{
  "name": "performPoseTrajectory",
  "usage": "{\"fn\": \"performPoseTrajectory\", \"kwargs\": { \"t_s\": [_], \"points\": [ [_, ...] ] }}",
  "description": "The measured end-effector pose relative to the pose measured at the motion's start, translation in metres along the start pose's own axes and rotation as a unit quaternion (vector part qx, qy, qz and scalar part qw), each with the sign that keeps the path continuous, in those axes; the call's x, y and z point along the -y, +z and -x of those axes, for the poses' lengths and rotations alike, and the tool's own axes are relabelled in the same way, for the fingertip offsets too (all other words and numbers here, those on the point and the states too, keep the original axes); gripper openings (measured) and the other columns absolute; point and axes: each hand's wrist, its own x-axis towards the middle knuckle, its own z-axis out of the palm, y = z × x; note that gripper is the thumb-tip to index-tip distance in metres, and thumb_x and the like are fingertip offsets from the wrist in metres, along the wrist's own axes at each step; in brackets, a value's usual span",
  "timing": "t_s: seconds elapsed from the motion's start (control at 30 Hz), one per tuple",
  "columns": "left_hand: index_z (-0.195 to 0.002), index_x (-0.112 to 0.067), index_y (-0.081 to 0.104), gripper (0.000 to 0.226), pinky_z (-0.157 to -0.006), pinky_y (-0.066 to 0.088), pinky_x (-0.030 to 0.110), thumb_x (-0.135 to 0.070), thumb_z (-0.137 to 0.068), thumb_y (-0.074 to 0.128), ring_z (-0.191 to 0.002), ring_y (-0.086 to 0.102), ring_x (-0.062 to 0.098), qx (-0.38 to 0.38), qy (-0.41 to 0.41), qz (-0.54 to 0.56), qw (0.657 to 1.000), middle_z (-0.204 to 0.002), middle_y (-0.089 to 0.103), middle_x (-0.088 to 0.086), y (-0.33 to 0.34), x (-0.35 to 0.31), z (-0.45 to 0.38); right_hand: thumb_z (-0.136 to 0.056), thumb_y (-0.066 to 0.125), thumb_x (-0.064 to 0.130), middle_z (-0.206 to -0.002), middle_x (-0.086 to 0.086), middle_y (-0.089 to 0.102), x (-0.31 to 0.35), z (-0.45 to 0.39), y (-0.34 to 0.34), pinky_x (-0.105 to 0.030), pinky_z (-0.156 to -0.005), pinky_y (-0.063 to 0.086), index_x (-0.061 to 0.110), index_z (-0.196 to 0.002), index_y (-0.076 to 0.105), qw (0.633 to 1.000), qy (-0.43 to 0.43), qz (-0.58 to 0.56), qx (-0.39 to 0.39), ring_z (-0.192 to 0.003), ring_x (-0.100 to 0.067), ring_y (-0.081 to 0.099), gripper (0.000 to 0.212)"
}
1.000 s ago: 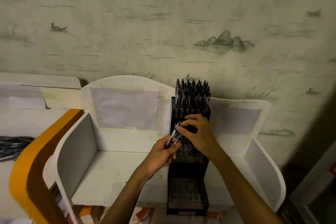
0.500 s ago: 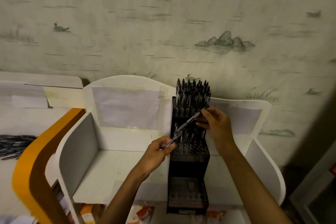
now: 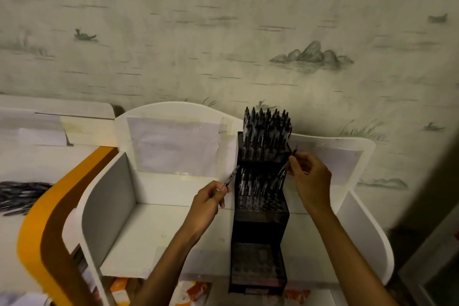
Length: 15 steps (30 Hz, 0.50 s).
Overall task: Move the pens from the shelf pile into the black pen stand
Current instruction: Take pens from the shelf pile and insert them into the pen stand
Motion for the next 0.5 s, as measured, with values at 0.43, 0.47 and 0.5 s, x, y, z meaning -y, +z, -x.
{"fn": "performPoseTrajectory", "kwargs": {
  "t_s": [0.43,0.47,0.5],
  "points": [
    [-0.100,-0.008,0.065,0.030,-0.065,0.040,0.018,-0.033,-0.104,0.047,-0.060,0.049,0.003,-0.015,0.006,0.000,1.000,-0.071,0.059,-0.005,0.006,-0.003,-0.002,-0.092,0.066,0.017,-0.086,0.002,0.069,-0.020,0.012,0.011,-0.002,-0.071,0.046,0.009,-0.102,0.070,0.991,-0.066,0.100,0.050,-0.077,-0.004,0.064,0.014],
    [-0.100,-0.009,0.065,0.030,-0.064,0.040,0.017,-0.033,-0.104,0.047,-0.059,0.048,0.003,-0.016,0.005,0.001,1.000,-0.072,0.059,-0.005,0.007,-0.003,-0.002,-0.091,0.066,0.017,-0.087,0.002,0.070,-0.021,0.012,0.011,-0.002,-0.071,0.046,0.009,-0.102,0.070,0.991,-0.070,0.104,0.051,-0.078,-0.005,0.065,0.014],
    [-0.101,-0.010,0.065,0.029,-0.062,0.039,0.016,-0.032,-0.105,0.046,-0.058,0.046,0.004,-0.016,0.004,0.004,1.000,-0.073,0.060,-0.004,0.007,-0.004,-0.002,-0.091,0.066,0.018,-0.087,0.003,0.070,-0.020,0.012,0.011,-0.002,-0.071,0.046,0.009,-0.102,0.070,0.990,-0.072,0.107,0.052,-0.077,-0.006,0.065,0.015]
  ]
}}
